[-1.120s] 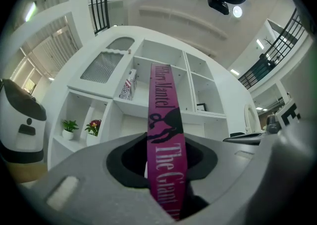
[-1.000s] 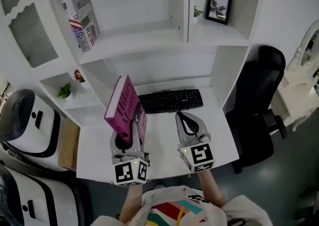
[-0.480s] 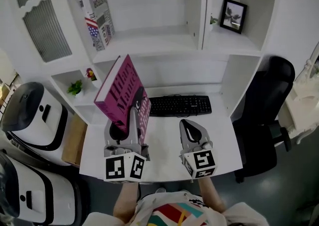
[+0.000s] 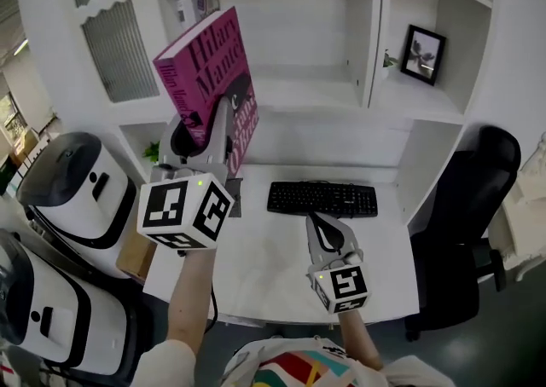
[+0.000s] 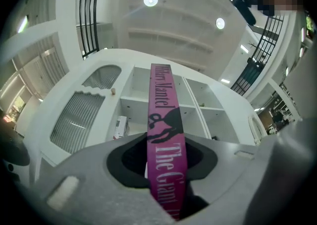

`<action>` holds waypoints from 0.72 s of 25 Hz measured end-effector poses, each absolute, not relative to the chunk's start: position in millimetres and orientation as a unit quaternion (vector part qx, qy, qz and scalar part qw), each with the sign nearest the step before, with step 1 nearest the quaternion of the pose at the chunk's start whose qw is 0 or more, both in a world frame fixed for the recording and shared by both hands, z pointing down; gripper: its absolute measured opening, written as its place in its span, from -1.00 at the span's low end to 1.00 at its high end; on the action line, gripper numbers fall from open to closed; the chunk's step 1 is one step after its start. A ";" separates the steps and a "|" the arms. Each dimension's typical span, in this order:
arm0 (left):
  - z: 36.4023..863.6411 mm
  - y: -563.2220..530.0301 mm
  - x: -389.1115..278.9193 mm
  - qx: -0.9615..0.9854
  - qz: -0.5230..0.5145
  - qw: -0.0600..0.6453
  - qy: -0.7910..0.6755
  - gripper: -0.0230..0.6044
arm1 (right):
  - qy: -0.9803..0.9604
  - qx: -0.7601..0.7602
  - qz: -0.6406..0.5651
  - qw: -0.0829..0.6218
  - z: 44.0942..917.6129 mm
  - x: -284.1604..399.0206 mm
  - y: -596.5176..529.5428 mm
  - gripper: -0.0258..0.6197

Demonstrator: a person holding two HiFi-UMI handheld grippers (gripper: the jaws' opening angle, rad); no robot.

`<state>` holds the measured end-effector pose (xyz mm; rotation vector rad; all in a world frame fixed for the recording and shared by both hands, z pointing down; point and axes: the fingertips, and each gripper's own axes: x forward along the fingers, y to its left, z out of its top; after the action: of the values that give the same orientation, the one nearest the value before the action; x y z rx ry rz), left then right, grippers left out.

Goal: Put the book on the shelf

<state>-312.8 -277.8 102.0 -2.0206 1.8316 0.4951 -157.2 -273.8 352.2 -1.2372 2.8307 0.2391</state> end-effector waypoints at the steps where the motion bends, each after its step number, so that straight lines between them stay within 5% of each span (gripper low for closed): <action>1: 94.3 -284.4 -315.3 -0.719 0.176 0.179 0.648 -0.50 | 0.915 -0.395 0.078 0.025 351.3 -157.8 -272.3 -0.92; 18: 63.0 -417.0 -351.6 -0.721 0.121 0.093 0.676 -0.50 | 0.888 -0.455 0.057 0.044 343.9 -106.6 -280.6 -0.92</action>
<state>-351.6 -417.0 63.0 -2.1390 2.0062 0.3587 -106.6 -280.6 343.9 -1.3893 2.7133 0.1740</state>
